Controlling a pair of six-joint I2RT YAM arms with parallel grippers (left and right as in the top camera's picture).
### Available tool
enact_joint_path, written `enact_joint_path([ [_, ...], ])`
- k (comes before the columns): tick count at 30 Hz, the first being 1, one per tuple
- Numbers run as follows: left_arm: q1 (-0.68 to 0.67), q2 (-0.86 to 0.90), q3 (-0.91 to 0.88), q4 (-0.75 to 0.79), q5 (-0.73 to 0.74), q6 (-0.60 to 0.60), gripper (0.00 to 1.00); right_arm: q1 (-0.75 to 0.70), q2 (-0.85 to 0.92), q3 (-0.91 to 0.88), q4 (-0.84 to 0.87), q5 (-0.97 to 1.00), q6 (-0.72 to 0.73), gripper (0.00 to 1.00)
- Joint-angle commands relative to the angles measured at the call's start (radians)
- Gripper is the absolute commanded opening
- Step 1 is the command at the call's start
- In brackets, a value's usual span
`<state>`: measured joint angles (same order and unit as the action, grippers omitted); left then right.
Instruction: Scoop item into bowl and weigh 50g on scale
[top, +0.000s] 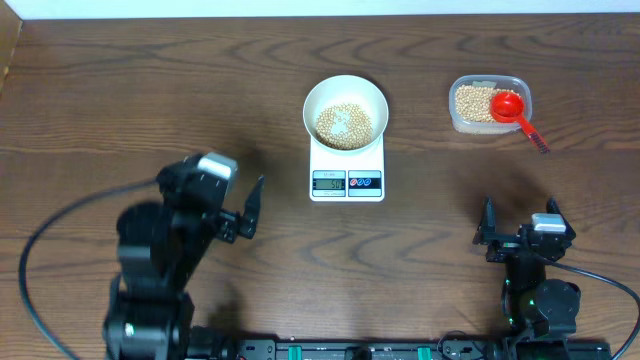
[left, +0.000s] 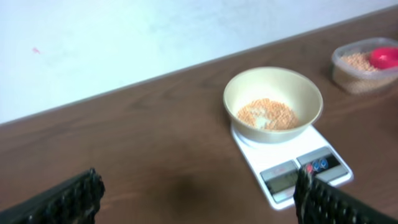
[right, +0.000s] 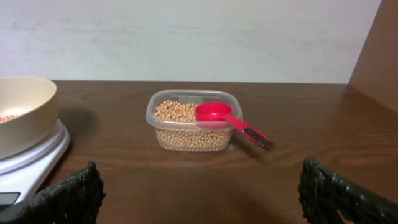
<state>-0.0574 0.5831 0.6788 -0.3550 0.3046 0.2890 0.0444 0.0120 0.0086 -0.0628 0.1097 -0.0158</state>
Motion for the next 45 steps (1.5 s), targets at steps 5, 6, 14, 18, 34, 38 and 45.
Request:
enact_joint_path([
  [5, 0.103, -0.333, -0.262, 0.126, -0.053, 0.006, 1.00, 0.012, -0.007, -0.003, -0.001, 0.011, -0.016, 0.99],
  [6, 0.111, -0.364, -0.285, 0.138, -0.063, 0.006, 1.00, 0.012, -0.007, -0.003, -0.001, 0.011, -0.016, 0.99],
  [14, 0.153, -0.574, -0.438, 0.204, -0.116, 0.006, 1.00, 0.012, -0.007, -0.003, -0.001, 0.012, -0.016, 0.99],
  [18, 0.153, -0.581, -0.483, 0.259, -0.147, 0.006, 1.00, 0.012, -0.007, -0.003, -0.001, 0.012, -0.016, 0.99],
  [34, 0.153, -0.581, -0.665, 0.388, -0.268, 0.006, 1.00, 0.012, -0.007, -0.003, -0.001, 0.011, -0.016, 0.99],
  [38, 0.153, -0.581, -0.675, 0.338, -0.264, 0.002, 1.00, 0.012, -0.007, -0.003, -0.001, 0.011, -0.016, 0.99],
  [45, 0.153, -0.581, -0.675, 0.281, -0.299, -0.039, 1.00, 0.012, -0.007, -0.003, -0.001, 0.011, -0.016, 0.99],
])
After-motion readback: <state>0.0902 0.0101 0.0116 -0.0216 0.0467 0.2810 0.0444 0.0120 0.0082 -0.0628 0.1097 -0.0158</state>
